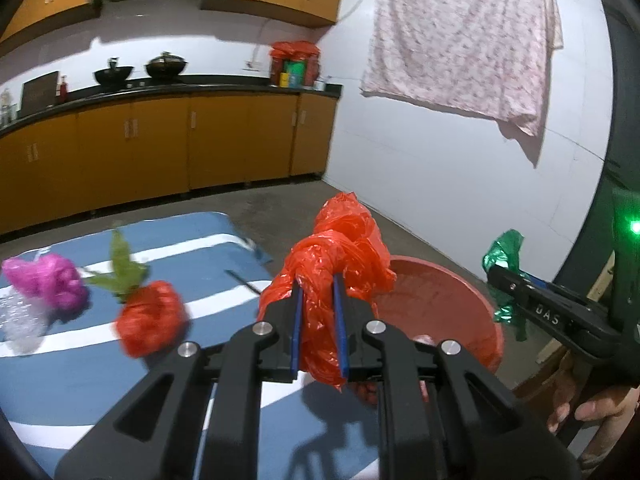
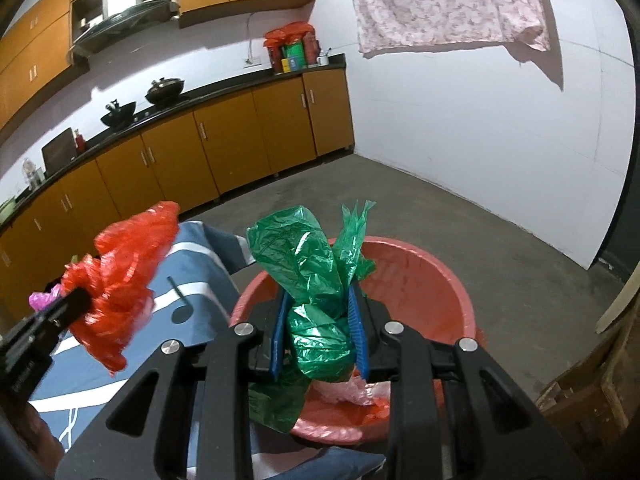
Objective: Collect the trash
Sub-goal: 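Carry both bags over the orange basket and open both tools, then move both tools back over the mat toward the remaining bags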
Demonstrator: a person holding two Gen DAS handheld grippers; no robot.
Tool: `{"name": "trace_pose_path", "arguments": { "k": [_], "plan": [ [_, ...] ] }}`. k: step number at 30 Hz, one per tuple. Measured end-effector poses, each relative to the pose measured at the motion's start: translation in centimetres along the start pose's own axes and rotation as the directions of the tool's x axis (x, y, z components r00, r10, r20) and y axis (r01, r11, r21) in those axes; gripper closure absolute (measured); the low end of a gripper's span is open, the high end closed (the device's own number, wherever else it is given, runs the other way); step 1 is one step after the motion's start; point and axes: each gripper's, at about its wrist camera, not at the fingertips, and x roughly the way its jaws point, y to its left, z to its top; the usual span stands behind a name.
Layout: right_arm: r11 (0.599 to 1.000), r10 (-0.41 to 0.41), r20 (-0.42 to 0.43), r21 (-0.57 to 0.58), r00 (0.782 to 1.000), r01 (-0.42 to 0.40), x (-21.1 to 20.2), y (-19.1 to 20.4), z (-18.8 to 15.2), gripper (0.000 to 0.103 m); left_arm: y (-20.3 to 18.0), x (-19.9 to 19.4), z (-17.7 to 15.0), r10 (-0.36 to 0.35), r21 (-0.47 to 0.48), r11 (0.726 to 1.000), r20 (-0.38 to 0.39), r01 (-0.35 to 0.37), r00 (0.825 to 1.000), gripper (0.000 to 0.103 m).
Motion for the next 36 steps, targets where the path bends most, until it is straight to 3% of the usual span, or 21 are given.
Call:
{"name": "trace_pose_path", "arguments": {
  "k": [12, 21, 23, 25, 27, 31, 32, 34, 36],
  "plan": [
    [0.997, -0.010, -0.008, 0.073, 1.000, 0.011, 2.6, -3.4, 0.3, 0.075, -4.6, 5.7, -1.1, -0.084, 0.037, 0.996, -0.066, 0.087, 0.994, 0.088],
    [0.994, 0.003, -0.004, 0.108, 1.000, -0.002, 4.3, -4.2, 1.0, 0.075, -6.3, 8.8, -1.6, -0.109, 0.039, 0.993, -0.109, 0.114, 0.988, 0.088],
    [0.993, 0.009, -0.002, 0.114, 1.000, -0.009, 4.5, -4.3, 1.0, 0.074, -6.6, 9.3, -1.6, -0.111, 0.039, 0.992, -0.115, 0.116, 0.987, 0.084],
    [0.992, 0.021, 0.002, 0.125, 1.000, -0.021, 4.6, -4.4, 1.0, 0.063, -6.6, 9.7, -1.7, -0.110, 0.034, 0.993, -0.119, 0.115, 0.987, 0.077],
    [0.991, 0.019, 0.011, 0.129, 1.000, -0.021, 4.4, -4.5, 0.8, 0.050, -6.3, 9.8, -1.9, -0.106, 0.031, 0.993, -0.124, 0.110, 0.987, 0.061],
    [0.992, 0.000, 0.025, 0.130, 1.000, -0.003, 4.0, -4.7, 0.7, 0.030, -5.0, 9.8, -2.2, -0.080, 0.008, 0.997, -0.135, 0.082, 0.988, 0.047],
    [0.992, -0.013, 0.033, 0.130, 0.999, 0.009, 3.7, -4.7, 0.5, 0.025, -4.4, 9.6, -2.2, -0.070, -0.003, 0.998, -0.136, 0.070, 0.988, 0.043],
    [0.991, -0.059, 0.069, 0.124, 0.996, 0.051, 2.8, -4.6, 0.2, 0.003, -3.3, 9.0, -2.2, -0.052, -0.014, 0.999, -0.128, 0.051, 0.990, 0.032],
    [0.988, -0.133, 0.115, 0.093, 0.984, 0.123, 1.8, -3.8, -0.3, 0.002, -2.0, 7.7, -2.3, -0.013, -0.015, 1.000, -0.100, 0.012, 0.995, 0.016]
  ]
}}
